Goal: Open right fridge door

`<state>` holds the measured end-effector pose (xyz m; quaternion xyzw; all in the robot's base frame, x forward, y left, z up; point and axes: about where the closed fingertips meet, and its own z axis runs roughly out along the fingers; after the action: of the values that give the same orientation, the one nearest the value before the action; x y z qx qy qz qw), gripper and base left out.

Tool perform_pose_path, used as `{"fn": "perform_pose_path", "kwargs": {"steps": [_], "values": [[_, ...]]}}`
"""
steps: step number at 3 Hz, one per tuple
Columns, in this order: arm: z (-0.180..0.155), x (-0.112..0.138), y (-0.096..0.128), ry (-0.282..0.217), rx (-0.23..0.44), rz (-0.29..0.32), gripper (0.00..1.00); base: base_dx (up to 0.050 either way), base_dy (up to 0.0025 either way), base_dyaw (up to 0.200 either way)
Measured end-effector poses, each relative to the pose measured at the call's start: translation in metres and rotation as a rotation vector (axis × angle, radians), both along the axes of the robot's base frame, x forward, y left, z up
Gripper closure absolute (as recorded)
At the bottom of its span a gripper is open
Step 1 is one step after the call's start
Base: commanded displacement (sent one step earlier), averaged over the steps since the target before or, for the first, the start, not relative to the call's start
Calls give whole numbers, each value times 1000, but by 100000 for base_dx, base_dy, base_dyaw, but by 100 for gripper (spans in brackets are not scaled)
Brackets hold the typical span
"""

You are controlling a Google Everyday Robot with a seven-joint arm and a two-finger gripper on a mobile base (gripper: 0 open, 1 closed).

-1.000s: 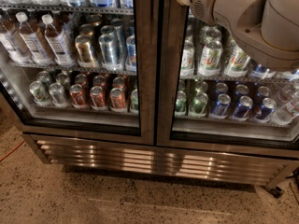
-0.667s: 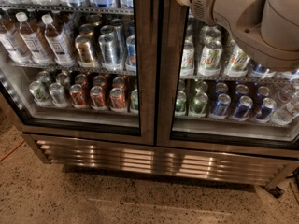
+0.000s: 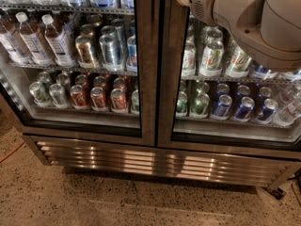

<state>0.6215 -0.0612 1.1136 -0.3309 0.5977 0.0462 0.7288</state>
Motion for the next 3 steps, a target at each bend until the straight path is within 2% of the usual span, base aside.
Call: {"fn": "perform_pose_path", "kwargs": {"steps": [1, 2, 3], "values": [[1, -1, -4, 27, 24, -46, 100, 0, 0, 0], [1, -1, -4, 27, 24, -46, 100, -4650, 0, -1], [1, -1, -4, 27, 24, -46, 99, 0, 0, 0]]}}
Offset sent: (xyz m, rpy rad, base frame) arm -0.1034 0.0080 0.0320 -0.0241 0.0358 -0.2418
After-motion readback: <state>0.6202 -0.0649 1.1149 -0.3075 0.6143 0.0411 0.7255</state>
